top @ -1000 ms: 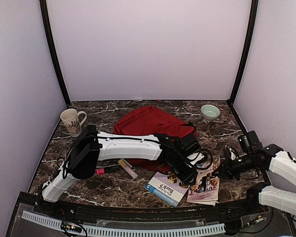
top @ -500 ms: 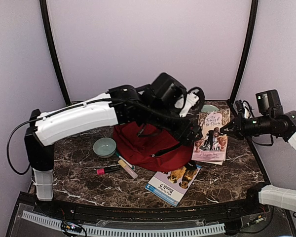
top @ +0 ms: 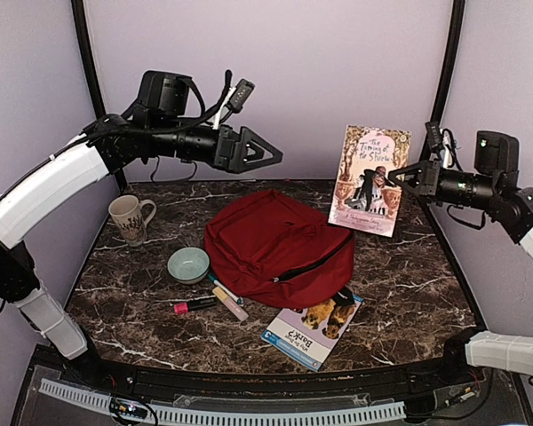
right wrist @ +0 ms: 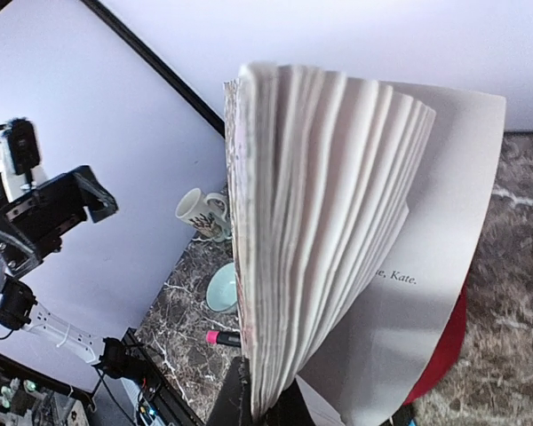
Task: Pack the student bag
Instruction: Pass from the right arm to the left
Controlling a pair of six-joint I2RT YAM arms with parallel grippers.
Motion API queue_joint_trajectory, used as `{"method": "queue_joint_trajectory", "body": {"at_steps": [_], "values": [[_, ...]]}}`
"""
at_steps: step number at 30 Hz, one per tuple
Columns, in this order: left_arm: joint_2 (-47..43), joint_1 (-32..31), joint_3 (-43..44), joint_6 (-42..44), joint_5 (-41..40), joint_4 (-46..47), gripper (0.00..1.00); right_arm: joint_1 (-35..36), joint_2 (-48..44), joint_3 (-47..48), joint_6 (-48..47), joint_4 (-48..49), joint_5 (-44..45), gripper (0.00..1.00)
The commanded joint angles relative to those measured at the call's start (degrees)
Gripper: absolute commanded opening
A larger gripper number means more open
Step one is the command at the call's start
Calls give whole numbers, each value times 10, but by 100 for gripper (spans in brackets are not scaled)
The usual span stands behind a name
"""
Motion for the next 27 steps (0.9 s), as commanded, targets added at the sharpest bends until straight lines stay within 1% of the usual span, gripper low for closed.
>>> {"method": "queue_joint_trajectory", "body": {"at_steps": [1, 3, 6, 9, 11, 13, 16, 18, 20, 23, 25, 27], "values": [[-41, 61, -47, -123, 163, 110, 96, 6, 32, 60, -80, 95, -84, 0], [-37, 69, -34, -132, 180, 106, 96, 7, 51, 60, -78, 111, -119, 0], [-38, 71, -56, -142, 197, 131, 96, 13, 76, 51, -72, 142, -192, 0], [-33, 75, -116, -219, 220, 256, 96, 14, 93, 51, -74, 160, -237, 0], [-14, 74, -134, -284, 247, 351, 95, 17, 108, 57, -75, 162, -266, 0], [6, 69, -131, -307, 257, 396, 94, 21, 118, 52, -68, 171, -270, 0], [30, 59, -94, -276, 226, 350, 95, 25, 124, 14, -17, 235, -284, 0], [43, 56, -84, -286, 223, 357, 95, 30, 126, -6, 4, 265, -286, 0], [59, 49, -77, -302, 230, 372, 95, 33, 132, -12, 3, 262, -287, 0], [78, 38, -63, -303, 232, 353, 95, 38, 136, -21, -2, 259, -288, 0], [87, 32, -61, -316, 238, 379, 93, 42, 134, -28, -2, 260, -284, 0], [102, 25, -43, -312, 240, 374, 91, 43, 135, -34, 0, 259, -284, 0]]}}
